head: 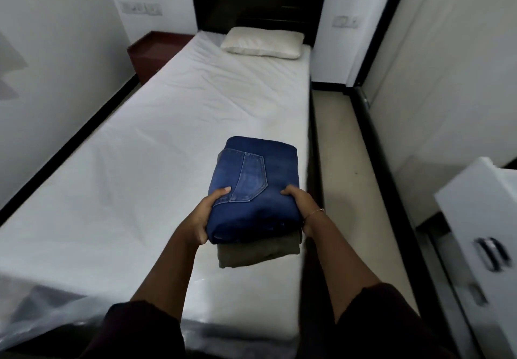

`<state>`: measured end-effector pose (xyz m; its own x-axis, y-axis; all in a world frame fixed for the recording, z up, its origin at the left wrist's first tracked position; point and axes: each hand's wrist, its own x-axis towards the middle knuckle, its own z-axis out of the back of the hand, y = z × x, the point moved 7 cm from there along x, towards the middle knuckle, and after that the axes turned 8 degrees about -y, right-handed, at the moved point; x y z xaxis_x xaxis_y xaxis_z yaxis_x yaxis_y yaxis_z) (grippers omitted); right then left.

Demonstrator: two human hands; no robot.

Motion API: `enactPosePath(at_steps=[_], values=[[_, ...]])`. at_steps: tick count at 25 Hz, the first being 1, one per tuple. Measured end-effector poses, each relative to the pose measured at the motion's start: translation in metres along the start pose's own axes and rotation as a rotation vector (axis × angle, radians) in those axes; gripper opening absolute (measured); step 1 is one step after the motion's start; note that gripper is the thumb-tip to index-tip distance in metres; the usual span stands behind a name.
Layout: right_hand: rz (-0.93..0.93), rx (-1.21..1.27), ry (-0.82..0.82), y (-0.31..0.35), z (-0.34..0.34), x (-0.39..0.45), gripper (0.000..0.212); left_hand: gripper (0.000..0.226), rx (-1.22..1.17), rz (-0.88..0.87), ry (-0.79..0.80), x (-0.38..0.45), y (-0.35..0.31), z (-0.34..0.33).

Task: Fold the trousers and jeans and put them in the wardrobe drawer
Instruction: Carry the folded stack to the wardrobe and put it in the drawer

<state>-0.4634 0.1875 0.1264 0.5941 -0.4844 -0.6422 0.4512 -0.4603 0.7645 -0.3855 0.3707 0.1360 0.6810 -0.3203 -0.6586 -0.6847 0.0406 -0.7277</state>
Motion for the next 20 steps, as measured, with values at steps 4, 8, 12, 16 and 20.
enactPosePath(at_steps=[4, 8, 12, 16, 20], values=[[0.105, 0.008, -0.054, 0.038, 0.117, -0.046, 0.056, 0.027, 0.033, -0.011, 0.102, -0.053, 0.017, -0.112], [0.179, 0.011, -0.133, 0.077, 0.245, -0.085, 0.05, 0.032, 0.065, -0.051, 0.217, -0.099, 0.038, -0.234], [0.217, 0.043, -0.262, 0.094, 0.369, -0.12, 0.044, 0.036, 0.095, -0.014, 0.342, -0.14, 0.07, -0.35], [0.226, 0.119, -0.365, 0.095, 0.476, -0.152, 0.02, 0.038, 0.165, -0.031, 0.468, -0.168, 0.1, -0.448], [0.265, 0.178, -0.402, 0.097, 0.56, -0.178, 0.027, 0.03, 0.209, 0.01, 0.584, -0.187, 0.128, -0.532]])
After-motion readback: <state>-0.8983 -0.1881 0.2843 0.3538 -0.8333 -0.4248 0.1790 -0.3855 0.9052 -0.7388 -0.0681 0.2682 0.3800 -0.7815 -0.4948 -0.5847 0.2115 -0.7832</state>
